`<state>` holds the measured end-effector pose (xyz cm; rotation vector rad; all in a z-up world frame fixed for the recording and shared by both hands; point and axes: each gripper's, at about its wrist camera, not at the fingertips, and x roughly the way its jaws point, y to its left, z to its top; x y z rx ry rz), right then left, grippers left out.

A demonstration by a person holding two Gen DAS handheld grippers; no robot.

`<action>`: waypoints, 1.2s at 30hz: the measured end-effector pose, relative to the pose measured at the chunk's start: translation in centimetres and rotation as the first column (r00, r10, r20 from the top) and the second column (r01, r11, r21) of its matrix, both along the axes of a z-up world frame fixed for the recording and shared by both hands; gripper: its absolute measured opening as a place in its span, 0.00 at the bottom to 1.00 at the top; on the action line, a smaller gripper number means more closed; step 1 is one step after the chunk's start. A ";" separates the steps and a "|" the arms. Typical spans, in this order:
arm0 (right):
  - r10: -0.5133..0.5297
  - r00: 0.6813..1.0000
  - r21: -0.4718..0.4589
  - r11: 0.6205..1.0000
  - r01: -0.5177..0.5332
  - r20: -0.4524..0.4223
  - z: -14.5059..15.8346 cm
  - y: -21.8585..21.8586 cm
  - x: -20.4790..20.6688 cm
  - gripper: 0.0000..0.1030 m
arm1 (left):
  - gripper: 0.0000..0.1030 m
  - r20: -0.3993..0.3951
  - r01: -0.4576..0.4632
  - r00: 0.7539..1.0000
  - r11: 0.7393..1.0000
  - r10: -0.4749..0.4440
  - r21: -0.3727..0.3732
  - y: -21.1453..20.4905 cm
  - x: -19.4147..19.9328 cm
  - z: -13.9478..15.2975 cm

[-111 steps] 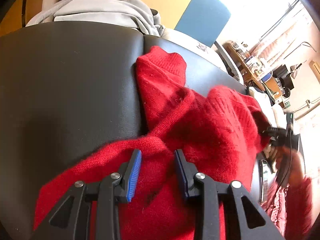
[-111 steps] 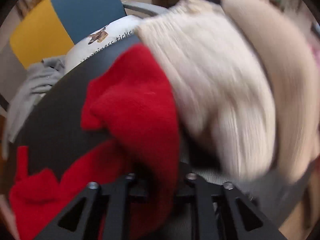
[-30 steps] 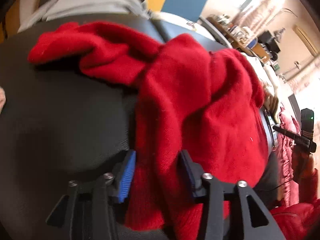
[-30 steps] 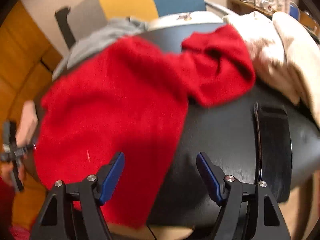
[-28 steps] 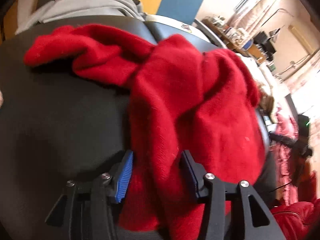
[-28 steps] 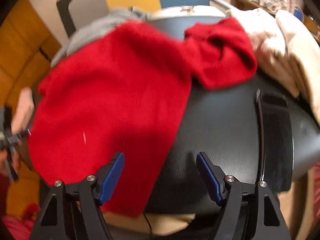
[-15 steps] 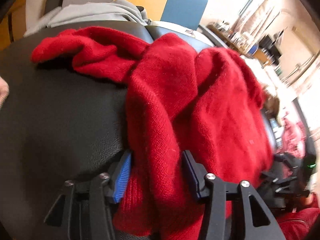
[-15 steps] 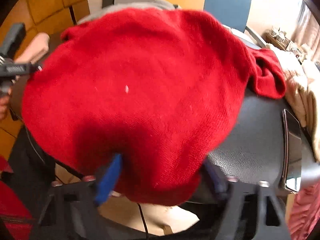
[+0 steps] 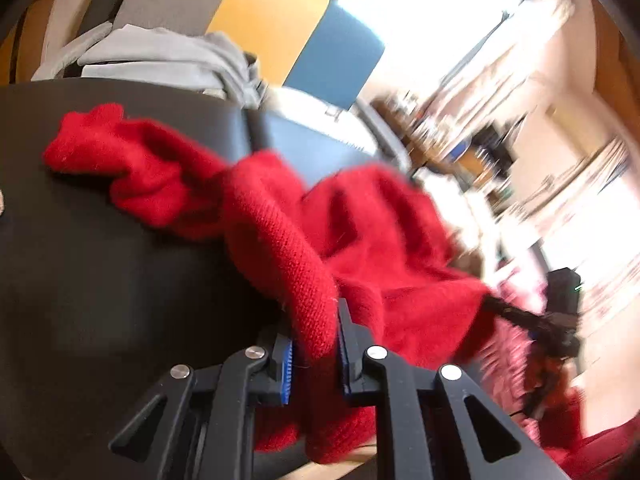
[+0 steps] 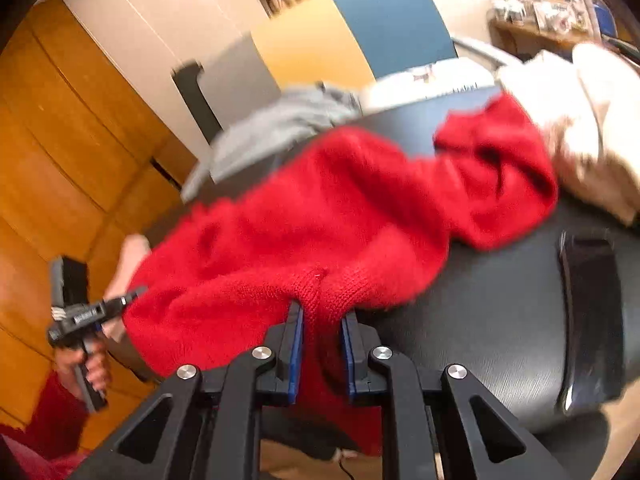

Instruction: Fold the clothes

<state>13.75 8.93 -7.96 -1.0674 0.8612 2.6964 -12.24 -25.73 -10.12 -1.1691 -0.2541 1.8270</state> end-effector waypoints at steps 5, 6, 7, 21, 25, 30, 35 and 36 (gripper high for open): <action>0.003 0.994 0.022 1.000 -0.001 -0.105 5.8 2.3 -2.9 0.16 | 0.15 0.043 -0.014 0.999 0.989 0.007 0.148 -0.3 -0.7 3.3; 0.003 0.992 0.022 1.000 0.000 -0.128 7.1 2.7 -3.4 0.16 | 0.15 0.043 -0.010 0.999 0.986 0.003 0.167 0.4 -1.3 4.3; 0.004 0.989 0.026 1.000 0.000 -0.150 8.7 3.2 -4.0 0.16 | 0.15 0.038 -0.010 0.999 0.983 0.003 0.183 0.5 -2.0 5.4; -0.121 0.946 -0.007 0.992 0.124 -0.301 23.5 12.0 -18.8 0.16 | 0.15 0.030 -0.185 0.982 0.950 0.184 0.252 9.7 -17.8 20.3; -0.132 0.898 0.012 0.989 0.150 -0.421 29.4 12.2 -18.5 0.15 | 0.15 -0.035 -0.217 0.969 0.910 0.245 0.354 9.6 -20.1 27.1; -0.076 0.866 0.059 0.991 0.121 -0.494 32.1 11.2 -14.7 0.15 | 0.15 -0.135 -0.141 0.969 0.908 0.209 0.395 7.8 -17.3 29.5; -0.110 0.943 -0.070 0.993 0.092 -0.315 20.7 10.1 -10.6 0.15 | 0.16 -0.100 -0.062 0.991 0.973 0.086 0.224 5.4 -11.1 21.2; -0.116 0.955 -0.097 0.991 0.092 -0.274 18.2 9.9 -9.8 0.15 | 0.16 -0.072 -0.055 0.995 0.980 0.070 0.191 4.9 -10.0 18.8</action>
